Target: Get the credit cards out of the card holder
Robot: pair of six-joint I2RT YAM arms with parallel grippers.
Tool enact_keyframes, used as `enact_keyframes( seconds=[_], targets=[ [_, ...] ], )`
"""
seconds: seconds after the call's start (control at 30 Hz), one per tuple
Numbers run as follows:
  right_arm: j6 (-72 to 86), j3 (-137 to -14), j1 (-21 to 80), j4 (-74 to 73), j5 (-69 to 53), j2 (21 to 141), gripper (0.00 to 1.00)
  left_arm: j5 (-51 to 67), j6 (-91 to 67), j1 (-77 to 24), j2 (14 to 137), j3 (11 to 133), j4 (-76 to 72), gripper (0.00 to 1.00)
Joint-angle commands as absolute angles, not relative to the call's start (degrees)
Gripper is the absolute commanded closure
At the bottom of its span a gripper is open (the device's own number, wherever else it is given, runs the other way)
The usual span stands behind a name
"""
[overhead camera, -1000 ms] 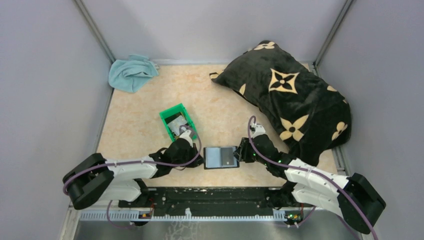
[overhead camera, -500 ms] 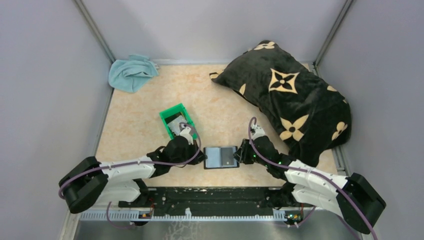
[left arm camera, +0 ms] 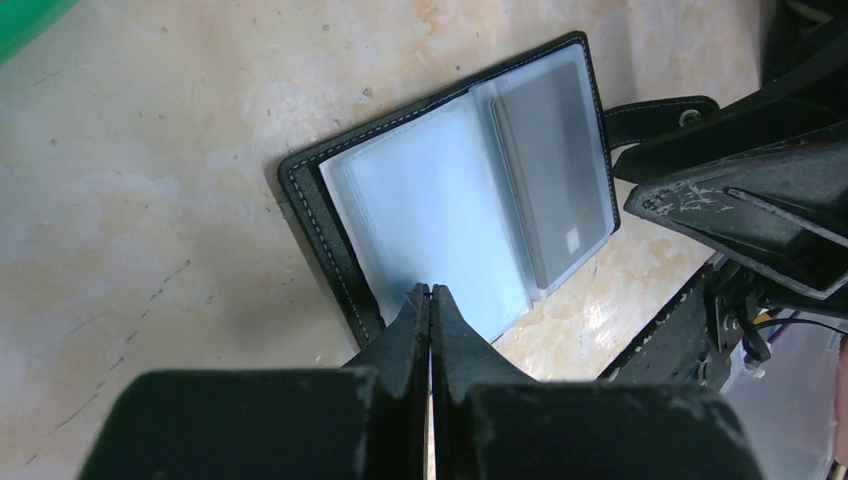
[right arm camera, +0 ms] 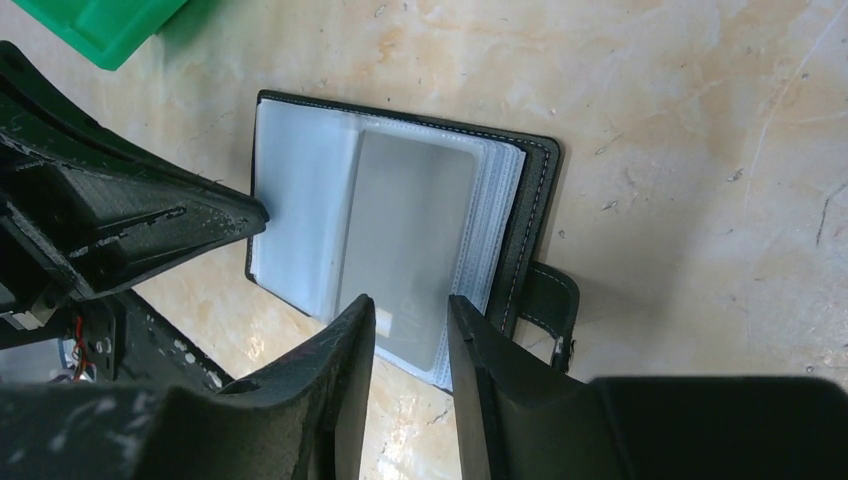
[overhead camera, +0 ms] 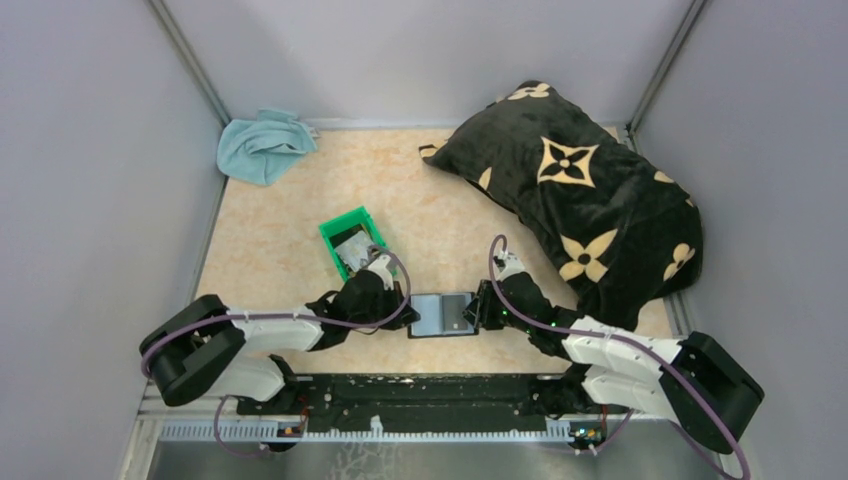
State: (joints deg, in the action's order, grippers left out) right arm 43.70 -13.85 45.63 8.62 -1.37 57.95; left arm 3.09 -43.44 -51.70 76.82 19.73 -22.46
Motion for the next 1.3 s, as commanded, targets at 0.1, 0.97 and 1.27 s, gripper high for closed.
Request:
enact_keyframes(
  seconds=[0.1, 0.97, 1.27],
  targets=[
    [43.9, -13.7, 46.1, 14.0, -1.0, 59.4, 0.64, 3.3, -43.3, -51.5, 78.8, 18.1, -24.5, 1.00],
    [43.0, -12.6, 46.2, 16.5, -1.9, 62.8, 0.59, 3.4, -43.9, -51.5, 81.8, 18.3, -25.3, 1.00],
    [42.5, -14.1, 46.5, 15.9, -2.3, 62.2, 0.59, 3.3, -44.0, -51.5, 82.8, 18.3, -25.7, 1.00]
  ],
)
